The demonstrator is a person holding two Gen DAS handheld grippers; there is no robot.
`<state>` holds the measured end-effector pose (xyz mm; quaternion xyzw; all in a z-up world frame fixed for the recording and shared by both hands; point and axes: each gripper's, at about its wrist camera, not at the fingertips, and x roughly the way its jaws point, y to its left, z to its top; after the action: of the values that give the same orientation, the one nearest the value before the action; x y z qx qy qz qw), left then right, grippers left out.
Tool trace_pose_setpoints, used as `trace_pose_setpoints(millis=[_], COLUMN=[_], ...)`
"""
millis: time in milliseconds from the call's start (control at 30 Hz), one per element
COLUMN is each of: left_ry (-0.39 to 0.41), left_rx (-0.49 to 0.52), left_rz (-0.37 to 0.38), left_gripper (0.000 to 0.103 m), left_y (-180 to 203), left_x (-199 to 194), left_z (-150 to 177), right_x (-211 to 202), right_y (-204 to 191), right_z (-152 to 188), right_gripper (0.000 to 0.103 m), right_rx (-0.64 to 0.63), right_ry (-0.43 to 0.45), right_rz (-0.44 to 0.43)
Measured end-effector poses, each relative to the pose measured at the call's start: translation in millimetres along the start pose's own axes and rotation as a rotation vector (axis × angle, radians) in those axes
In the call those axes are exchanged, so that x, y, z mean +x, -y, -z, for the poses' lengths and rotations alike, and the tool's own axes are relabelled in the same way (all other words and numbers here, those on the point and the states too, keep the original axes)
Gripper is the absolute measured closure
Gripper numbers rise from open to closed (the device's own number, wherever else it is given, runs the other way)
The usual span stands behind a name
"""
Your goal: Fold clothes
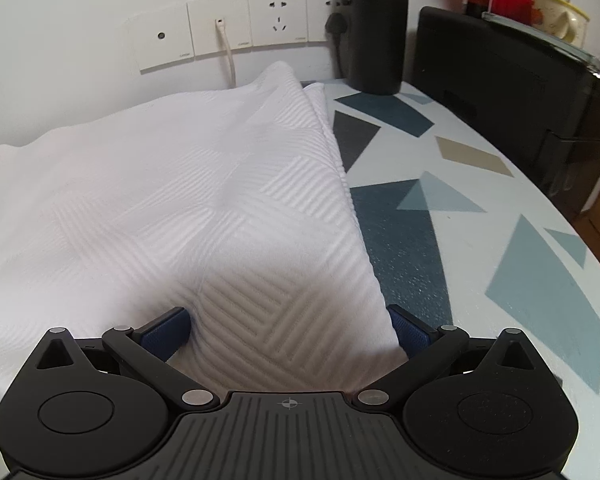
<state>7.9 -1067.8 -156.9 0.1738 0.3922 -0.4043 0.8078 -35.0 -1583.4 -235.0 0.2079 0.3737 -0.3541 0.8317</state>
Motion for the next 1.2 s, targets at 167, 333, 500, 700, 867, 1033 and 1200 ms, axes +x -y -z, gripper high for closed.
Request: trace_pose_setpoints(millis=[167,333,500,700,867,1033,1200], left_ry=[-0.002,0.006,0.001,-0.003,-0.027,-0.02,-0.009], left_rx=[-0.082,-0.26,-0.246,-0.1,-0.054,-0.086,-0.081], left_rz=[0.084,0.177,0.18,0.098,0.073,0.091,0.094], left_gripper=[0.0,0.0,0.001,0.001,0.003,0.027,0.037], left_y=[-19,-50,-50,-31,-23,-22,-18], left_x=[-2,-1,3,12,20,14,12], left_z=[-6,-12,-15,-17,-26,-25,-22], right_x=[-9,-4,-2,2,3,-1,-6], right_y=[9,17,21,24,14,8,9], right_z=[-16,-21,-15,-8,-10,-11,-10], right_gripper=[0.001,0.011,0.015,0.009,0.011,0.029,0.046], right_rx=[0.05,0.04,0.048,0.081,0.059,0.018,-0.009], right_ry=[0.074,0.064,0.055,0.054,0.033,0.013,-0.004], right_rz=[-0.042,-0.117,-0.099,-0.085,-0.104,-0.129,-0.164])
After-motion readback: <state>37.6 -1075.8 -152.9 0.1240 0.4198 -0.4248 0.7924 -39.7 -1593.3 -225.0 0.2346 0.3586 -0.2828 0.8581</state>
